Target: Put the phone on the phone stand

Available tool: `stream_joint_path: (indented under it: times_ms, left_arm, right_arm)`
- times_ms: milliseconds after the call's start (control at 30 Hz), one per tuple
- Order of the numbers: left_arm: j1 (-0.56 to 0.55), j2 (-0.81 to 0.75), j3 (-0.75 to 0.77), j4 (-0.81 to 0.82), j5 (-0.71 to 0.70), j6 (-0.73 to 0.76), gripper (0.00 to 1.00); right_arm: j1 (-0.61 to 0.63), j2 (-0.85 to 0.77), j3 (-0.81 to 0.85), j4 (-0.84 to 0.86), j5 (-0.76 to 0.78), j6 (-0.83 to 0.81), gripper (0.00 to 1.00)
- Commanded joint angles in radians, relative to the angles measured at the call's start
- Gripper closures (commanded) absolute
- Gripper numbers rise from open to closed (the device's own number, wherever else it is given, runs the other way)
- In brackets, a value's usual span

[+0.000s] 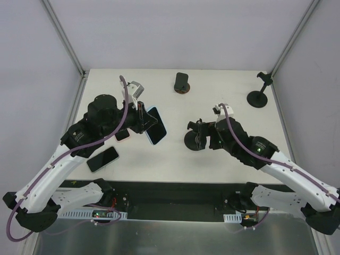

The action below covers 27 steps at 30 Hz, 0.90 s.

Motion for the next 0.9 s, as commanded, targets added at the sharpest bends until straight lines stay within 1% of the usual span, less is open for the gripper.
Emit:
stream_joint_path:
  times_ms: [0,33,67,167,233,267,333,400,433,500,533,567,633,800,867]
  left_arm:
    - [-0.002,0.005,-0.005,0.016,-0.102,0.040,1.00]
    - [-0.001,0.012,0.004,0.018,-0.105,0.045,1.00]
    - [-0.001,0.023,0.011,0.016,-0.111,0.046,1.00]
    - [0.001,0.063,0.068,0.015,-0.154,0.048,1.00]
    - [-0.001,0.095,0.134,0.015,-0.148,0.049,1.00]
    - [0.001,0.130,0.162,0.015,-0.128,0.054,1.00]
    - [0.001,0.165,0.231,0.018,-0.108,0.062,1.00]
    - [0.001,0.216,0.274,0.030,-0.082,0.066,1.00]
    - [0.001,0.233,0.286,0.041,-0.066,0.074,1.00]
    - [-0.001,0.277,0.306,0.053,-0.016,0.082,1.00]
    - [0.001,0.297,0.305,0.067,0.002,0.094,1.00]
    - [0.001,0.304,0.300,0.073,0.034,0.103,1.00]
    - [0.001,0.302,0.265,0.099,0.056,0.121,1.00]
    - [0.001,0.247,0.141,0.171,0.183,0.177,1.00]
    - [-0.001,0.218,0.113,0.196,0.192,0.188,1.00]
  right_arm:
    - [-0.003,0.079,0.090,-0.092,0.210,0.089,0.02]
    - [-0.003,0.098,0.104,-0.100,0.219,0.098,0.03]
    - [-0.008,0.134,0.119,-0.112,0.230,0.125,0.11]
    - [-0.015,0.219,0.184,-0.161,0.267,0.159,0.29]
    - [-0.015,0.262,0.210,-0.168,0.261,0.167,0.33]
    - [-0.014,0.274,0.214,-0.168,0.258,0.170,0.38]
    - [-0.017,0.300,0.216,-0.168,0.253,0.178,0.41]
    - [-0.015,0.315,0.216,-0.168,0.256,0.179,0.47]
    - [-0.015,0.334,0.219,-0.166,0.258,0.181,0.52]
    - [-0.015,0.351,0.225,-0.166,0.273,0.181,0.52]
    - [-0.017,0.361,0.227,-0.168,0.279,0.181,0.58]
    - [-0.017,0.366,0.227,-0.160,0.285,0.176,0.60]
    - [-0.017,0.391,0.230,-0.154,0.285,0.164,0.65]
    - [-0.015,0.406,0.219,-0.108,0.296,0.110,0.65]
    - [-0.020,0.412,0.224,-0.092,0.288,0.075,0.65]
